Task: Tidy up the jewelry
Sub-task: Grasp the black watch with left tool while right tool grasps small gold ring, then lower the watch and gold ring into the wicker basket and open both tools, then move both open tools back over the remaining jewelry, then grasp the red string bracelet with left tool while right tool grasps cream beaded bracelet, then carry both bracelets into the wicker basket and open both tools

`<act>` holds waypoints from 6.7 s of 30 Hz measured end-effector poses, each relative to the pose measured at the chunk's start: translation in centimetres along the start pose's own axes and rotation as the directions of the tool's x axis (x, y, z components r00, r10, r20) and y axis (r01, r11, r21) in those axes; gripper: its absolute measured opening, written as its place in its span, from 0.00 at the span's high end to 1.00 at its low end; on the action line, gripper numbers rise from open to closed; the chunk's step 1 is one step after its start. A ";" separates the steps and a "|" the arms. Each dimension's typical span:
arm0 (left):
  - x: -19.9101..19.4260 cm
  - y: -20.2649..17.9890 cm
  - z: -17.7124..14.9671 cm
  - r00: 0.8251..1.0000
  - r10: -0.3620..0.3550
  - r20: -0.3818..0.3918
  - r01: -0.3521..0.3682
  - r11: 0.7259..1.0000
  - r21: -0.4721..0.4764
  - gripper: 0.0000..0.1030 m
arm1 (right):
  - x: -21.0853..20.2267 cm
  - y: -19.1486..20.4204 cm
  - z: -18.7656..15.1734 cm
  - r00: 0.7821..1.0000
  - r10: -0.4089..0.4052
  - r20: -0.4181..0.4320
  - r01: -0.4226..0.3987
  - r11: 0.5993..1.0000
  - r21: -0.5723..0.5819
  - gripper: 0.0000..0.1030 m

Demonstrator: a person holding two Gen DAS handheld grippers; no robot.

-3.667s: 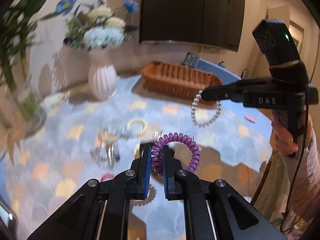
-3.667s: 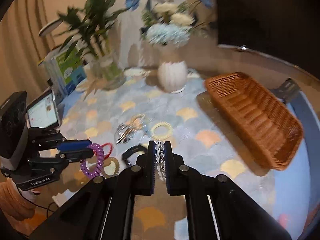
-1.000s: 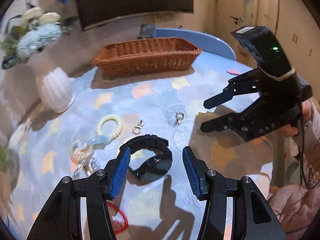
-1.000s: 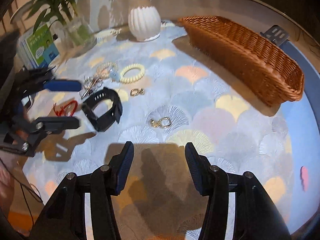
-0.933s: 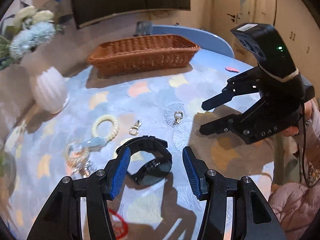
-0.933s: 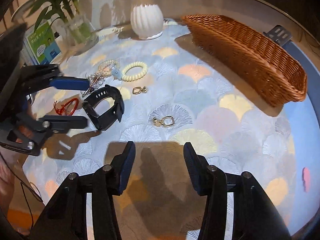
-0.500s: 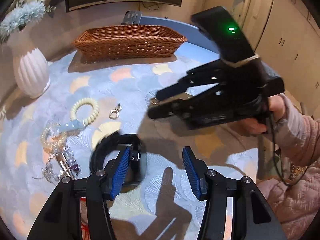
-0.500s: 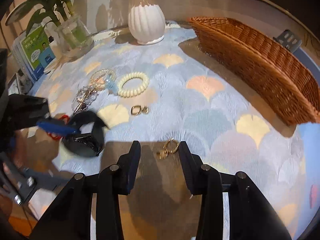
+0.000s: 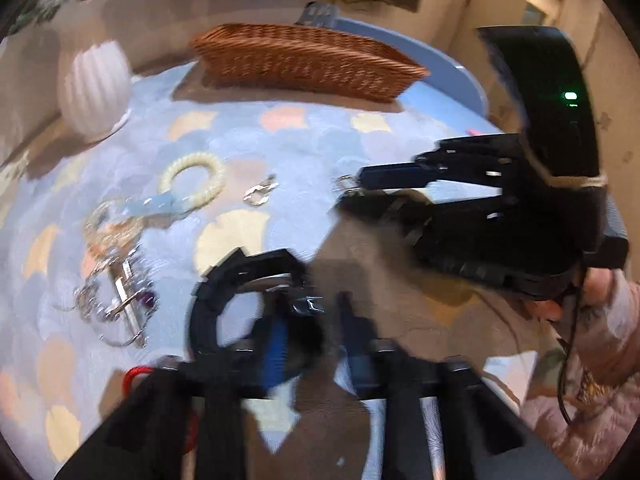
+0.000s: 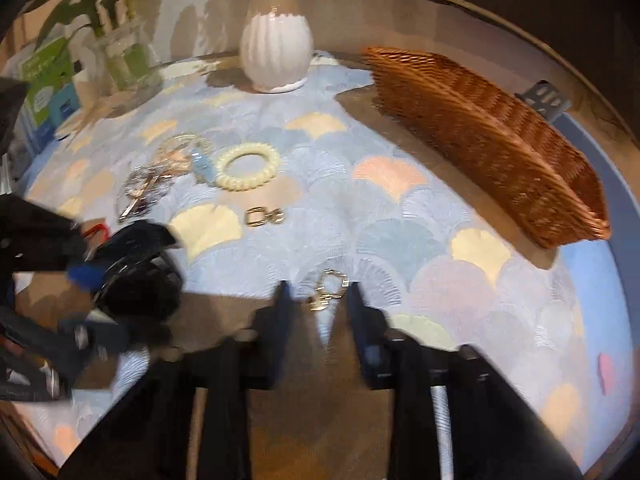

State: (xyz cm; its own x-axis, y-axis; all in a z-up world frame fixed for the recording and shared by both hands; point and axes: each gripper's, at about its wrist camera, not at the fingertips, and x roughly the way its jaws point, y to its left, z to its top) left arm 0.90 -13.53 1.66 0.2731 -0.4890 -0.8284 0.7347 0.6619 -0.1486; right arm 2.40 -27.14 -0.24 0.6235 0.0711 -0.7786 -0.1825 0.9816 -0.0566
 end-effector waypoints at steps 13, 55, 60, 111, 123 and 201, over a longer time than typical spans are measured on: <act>-3.0 -1.3 0.6 0.993 0.031 0.111 -0.032 0.999 0.009 0.86 | -4.5 -4.7 -0.6 0.991 0.124 0.059 -0.131 0.983 0.127 0.87; 11.2 3.7 27.5 0.996 0.000 0.089 0.012 0.990 -0.142 0.86 | 5.2 -26.0 13.0 0.995 0.093 -0.035 -0.064 0.869 0.490 0.87; 11.0 4.1 27.3 0.994 -0.006 0.108 0.022 0.989 -0.147 0.80 | 5.7 -26.2 12.8 0.992 0.125 -0.014 -0.101 0.860 0.501 0.85; -8.8 5.4 -7.7 0.973 0.126 0.196 -0.057 0.944 -0.326 0.37 | 0.7 -3.0 1.8 0.975 0.212 0.068 -0.221 0.955 0.197 0.54; -3.7 3.7 -6.5 0.947 0.313 0.068 -0.291 0.930 -0.223 0.37 | 0.7 -1.0 7.2 0.973 0.233 0.001 -0.231 0.966 0.117 0.54; 0.4 0.6 25.9 0.964 -0.040 0.262 0.086 0.982 -0.166 0.94 | -2.7 -24.9 9.5 0.985 -0.099 0.143 0.014 0.866 0.500 0.89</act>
State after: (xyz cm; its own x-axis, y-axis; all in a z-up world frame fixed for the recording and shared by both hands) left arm 17.47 -28.03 15.25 0.3965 -0.6469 -0.6514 0.6421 0.7025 -0.3069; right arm 12.47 -50.10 9.19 0.7407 -0.0016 -0.6719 0.2306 0.9398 0.2520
